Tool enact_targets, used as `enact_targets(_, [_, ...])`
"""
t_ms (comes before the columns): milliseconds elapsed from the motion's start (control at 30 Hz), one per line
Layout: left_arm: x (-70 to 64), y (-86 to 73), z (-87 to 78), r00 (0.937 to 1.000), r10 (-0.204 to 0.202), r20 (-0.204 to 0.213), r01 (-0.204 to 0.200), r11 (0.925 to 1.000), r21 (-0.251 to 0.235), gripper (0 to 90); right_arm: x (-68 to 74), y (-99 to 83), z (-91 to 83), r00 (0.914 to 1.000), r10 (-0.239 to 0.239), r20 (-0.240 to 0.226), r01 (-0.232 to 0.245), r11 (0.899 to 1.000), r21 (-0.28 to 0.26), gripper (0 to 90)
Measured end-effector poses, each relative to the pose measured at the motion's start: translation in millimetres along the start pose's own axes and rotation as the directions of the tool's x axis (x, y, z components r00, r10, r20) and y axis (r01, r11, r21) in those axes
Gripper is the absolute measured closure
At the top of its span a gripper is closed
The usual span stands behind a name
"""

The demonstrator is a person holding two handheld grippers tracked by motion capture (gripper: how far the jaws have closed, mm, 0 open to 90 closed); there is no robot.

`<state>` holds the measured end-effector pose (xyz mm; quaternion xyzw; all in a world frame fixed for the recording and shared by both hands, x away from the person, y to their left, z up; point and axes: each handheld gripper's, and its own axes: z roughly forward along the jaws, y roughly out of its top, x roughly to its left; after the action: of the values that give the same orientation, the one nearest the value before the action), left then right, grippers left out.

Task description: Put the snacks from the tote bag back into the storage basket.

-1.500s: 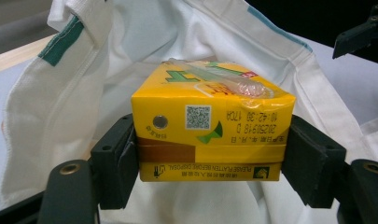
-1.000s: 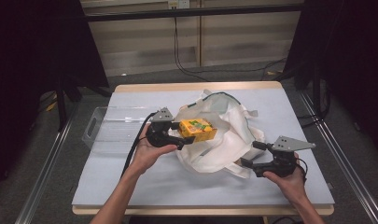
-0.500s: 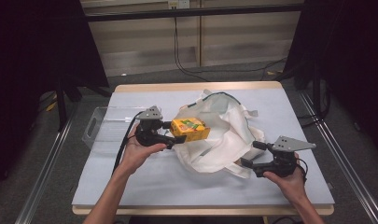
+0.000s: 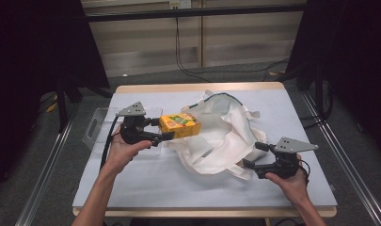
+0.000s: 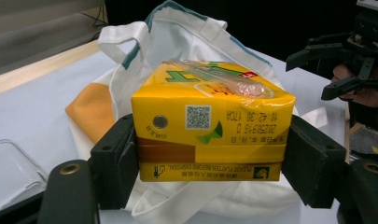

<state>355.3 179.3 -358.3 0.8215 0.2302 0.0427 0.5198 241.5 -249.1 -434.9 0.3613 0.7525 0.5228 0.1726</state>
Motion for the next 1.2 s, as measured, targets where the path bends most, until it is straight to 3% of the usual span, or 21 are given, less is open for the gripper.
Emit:
enact_targets(200, [5.8, 4.6, -11.6, 0.9999, -0.009, -0.005, 0.009, 1.0, 0.0, 27.8, -0.3, -0.4, -2.2, 1.0, 0.002, -0.004, -0.002, 1.0, -0.005, 18.6])
enact_targets(333, [10.8, 5.0, -19.7, 0.9989, -0.044, -0.015, 0.044, 0.999, -0.005, 27.8, -1.7, -1.1, -1.5, 1.0, 0.0, -0.001, 0.0, 1.0, -0.003, 18.5])
enact_targets(600, [19.1, 6.6, -37.8, 0.9953, -0.056, -0.079, 0.057, 0.9983, 0.01, 27.8, 1.0, -0.8, -0.7, 0.9998, -0.009, -0.016, 0.009, 1.0, -0.004, 17.4])
enact_targets(900, [26.0, 13.8, -65.8, 0.9906, -0.074, -0.115, 0.071, 0.9971, -0.026, 27.8, 2.3, -0.2, 0.0, 0.9997, -0.014, -0.022, 0.014, 1.0, -0.005, 16.7])
enact_targets(1000, [30.9, 15.1, -71.1, 0.9872, -0.089, -0.132, 0.087, 0.9961, -0.015, 27.9, 2.1, -0.3, -0.5, 0.9997, -0.014, -0.02, 0.014, 1.0, -0.005, 16.7])
enact_targets(1133, [40.6, 17.1, -72.5, 0.9786, -0.12, -0.167, 0.127, 0.9914, 0.032, 27.9, 2.0, -0.7, 0.9, 0.9997, -0.01, -0.022, 0.01, 1.0, -0.004, 16.8])
enact_targets(1200, [44.6, 19.0, -75.4, 0.9731, -0.136, -0.186, 0.144, 0.989, 0.031, 27.8, 1.8, -0.8, 1.2, 0.9997, -0.009, -0.021, 0.009, 1.0, -0.001, 16.8])
